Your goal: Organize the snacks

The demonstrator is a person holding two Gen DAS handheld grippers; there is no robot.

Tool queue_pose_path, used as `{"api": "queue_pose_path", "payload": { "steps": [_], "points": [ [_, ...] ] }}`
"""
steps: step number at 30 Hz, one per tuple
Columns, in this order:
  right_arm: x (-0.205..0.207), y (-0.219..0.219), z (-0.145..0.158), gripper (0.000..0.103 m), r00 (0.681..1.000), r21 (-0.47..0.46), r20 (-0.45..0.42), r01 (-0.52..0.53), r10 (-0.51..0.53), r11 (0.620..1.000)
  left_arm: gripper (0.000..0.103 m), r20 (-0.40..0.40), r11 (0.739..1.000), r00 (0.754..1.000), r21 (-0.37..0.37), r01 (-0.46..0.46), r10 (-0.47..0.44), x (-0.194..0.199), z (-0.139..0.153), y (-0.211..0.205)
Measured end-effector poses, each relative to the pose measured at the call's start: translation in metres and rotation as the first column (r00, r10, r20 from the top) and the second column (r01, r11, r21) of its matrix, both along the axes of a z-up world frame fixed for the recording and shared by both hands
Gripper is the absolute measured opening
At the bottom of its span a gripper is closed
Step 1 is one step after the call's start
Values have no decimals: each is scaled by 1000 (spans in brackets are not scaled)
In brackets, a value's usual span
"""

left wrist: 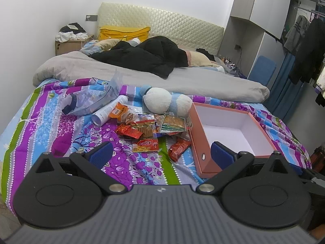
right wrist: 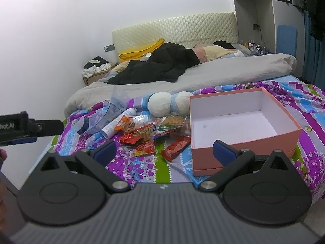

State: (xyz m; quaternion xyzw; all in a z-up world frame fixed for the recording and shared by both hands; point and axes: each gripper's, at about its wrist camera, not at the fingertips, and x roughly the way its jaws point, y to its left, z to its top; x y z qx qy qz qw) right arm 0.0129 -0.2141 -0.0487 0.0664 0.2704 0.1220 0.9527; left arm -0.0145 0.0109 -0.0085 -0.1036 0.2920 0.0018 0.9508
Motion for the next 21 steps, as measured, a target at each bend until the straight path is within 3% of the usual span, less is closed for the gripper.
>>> {"api": "queue_pose_path", "payload": {
  "steps": [21],
  "points": [
    [0,0,-6,103,1000,23,-15,3,-3,1000,103,-27,1000,1000,-7,-3,3,2,-5,3]
  ]
}}
